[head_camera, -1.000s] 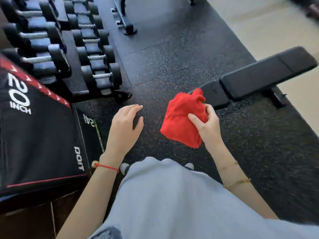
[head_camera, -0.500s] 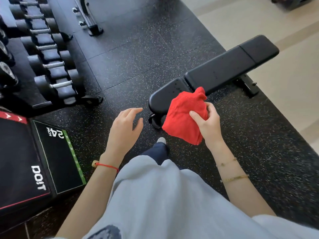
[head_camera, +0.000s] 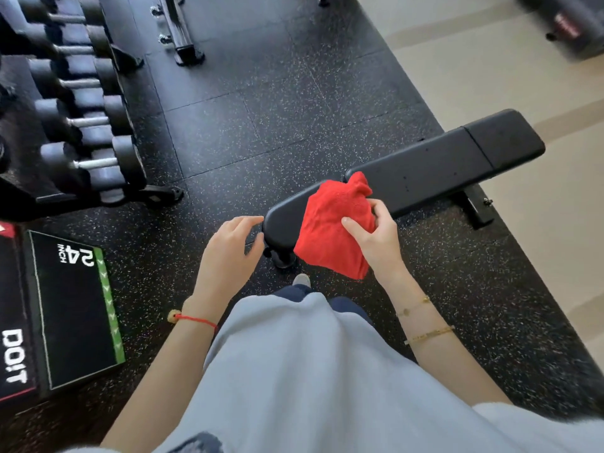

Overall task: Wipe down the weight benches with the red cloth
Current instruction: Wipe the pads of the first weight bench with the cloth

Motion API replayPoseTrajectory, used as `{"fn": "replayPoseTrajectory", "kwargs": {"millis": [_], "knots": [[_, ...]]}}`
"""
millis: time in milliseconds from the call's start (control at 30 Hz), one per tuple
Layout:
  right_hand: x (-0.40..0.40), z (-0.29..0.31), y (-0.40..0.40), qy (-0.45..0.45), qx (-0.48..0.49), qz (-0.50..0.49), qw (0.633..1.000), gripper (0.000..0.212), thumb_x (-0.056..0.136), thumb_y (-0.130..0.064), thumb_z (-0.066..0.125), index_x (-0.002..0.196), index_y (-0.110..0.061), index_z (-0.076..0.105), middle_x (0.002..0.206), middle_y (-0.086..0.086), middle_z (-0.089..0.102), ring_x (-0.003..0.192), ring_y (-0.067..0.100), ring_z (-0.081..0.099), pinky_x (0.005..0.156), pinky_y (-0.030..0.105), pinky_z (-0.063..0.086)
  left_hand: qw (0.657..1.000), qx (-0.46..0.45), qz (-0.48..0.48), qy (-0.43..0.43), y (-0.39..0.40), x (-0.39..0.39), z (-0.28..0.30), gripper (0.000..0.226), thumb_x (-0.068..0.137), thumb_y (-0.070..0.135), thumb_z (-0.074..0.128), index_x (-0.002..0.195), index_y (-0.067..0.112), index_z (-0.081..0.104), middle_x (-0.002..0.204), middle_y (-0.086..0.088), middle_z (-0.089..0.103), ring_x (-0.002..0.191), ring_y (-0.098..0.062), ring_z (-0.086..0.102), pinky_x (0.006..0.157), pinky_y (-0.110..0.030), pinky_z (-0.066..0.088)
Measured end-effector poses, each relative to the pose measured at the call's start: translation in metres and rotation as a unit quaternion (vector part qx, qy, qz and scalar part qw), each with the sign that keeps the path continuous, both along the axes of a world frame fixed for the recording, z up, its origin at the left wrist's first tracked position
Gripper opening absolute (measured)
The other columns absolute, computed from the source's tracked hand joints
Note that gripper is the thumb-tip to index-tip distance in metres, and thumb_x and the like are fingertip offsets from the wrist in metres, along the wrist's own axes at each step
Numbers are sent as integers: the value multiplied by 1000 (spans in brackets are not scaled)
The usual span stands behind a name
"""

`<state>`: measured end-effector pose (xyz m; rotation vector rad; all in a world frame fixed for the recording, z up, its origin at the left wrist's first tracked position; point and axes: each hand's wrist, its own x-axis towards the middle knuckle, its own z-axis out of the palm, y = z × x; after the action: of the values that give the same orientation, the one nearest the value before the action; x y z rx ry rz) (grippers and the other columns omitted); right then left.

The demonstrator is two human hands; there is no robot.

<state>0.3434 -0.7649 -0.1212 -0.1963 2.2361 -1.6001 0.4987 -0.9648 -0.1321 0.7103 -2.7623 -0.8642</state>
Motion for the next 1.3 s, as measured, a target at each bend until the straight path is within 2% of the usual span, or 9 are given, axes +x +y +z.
{"fn": "replayPoseTrajectory", "kwargs": {"millis": [167,333,567,667,767,900,1133,1233,1300], "knots": [[-46,-9,-6,-21,-2,31,999,32,83,-9,73,110,-9,56,100,-1,66,88,4,63,80,17,49,999,-2,31,-17,0,-35,-3,29,95,19,59,123,16,63,123,0,66,112,-21,58,93,-36,48],[-82,-23,-4,-26,21,76,997,32,82,-10,73,109,-7,56,103,5,67,95,16,64,86,30,51,998,-11,56,-26,9,-60,-14,29,95,16,58,123,12,63,123,-4,66,112,-24,59,97,-42,49],[-127,-79,22,-54,57,131,988,31,82,-8,73,107,-12,56,95,-5,66,87,8,63,82,26,50,992,-17,119,-29,40,-91,-59,29,94,15,59,122,10,64,124,-6,65,116,-25,59,101,-42,48],[-144,-115,33,-51,71,151,985,30,82,-11,74,105,-15,56,92,-11,66,82,0,62,77,20,48,991,-10,133,-30,54,-102,-94,30,94,14,59,123,9,64,124,-6,65,116,-25,59,101,-43,48],[-158,-157,41,-53,81,160,982,29,81,-13,74,103,-17,56,90,-11,66,81,0,62,74,20,48,990,-7,134,-38,64,-112,-137,30,94,14,59,123,9,64,124,-7,65,117,-25,58,101,-44,47],[-175,-226,44,-55,85,166,981,28,80,-13,74,102,-16,57,90,-9,66,81,4,61,74,24,46,990,-21,139,-34,66,-126,-201,30,93,13,60,122,10,64,122,-7,66,114,-25,59,100,-44,48],[-195,-338,4,-24,65,240,968,28,80,-9,74,101,-14,58,87,-6,66,81,10,60,81,33,48,988,-65,140,-14,53,-144,-315,31,92,12,60,123,9,64,122,-7,66,117,-26,59,102,-45,47],[-207,-379,-13,27,68,247,966,28,79,-10,73,99,-17,56,81,-12,64,78,9,60,77,25,47,987,-83,137,6,46,-151,-361,30,92,11,61,122,8,65,121,-7,66,117,-26,59,102,-44,47],[-213,-404,-19,93,105,250,958,29,78,-16,72,101,-21,54,79,-10,65,79,17,62,77,30,48,986,-99,134,18,39,-155,-390,30,92,10,61,121,6,65,121,-8,67,117,-27,59,103,-45,47]]}}
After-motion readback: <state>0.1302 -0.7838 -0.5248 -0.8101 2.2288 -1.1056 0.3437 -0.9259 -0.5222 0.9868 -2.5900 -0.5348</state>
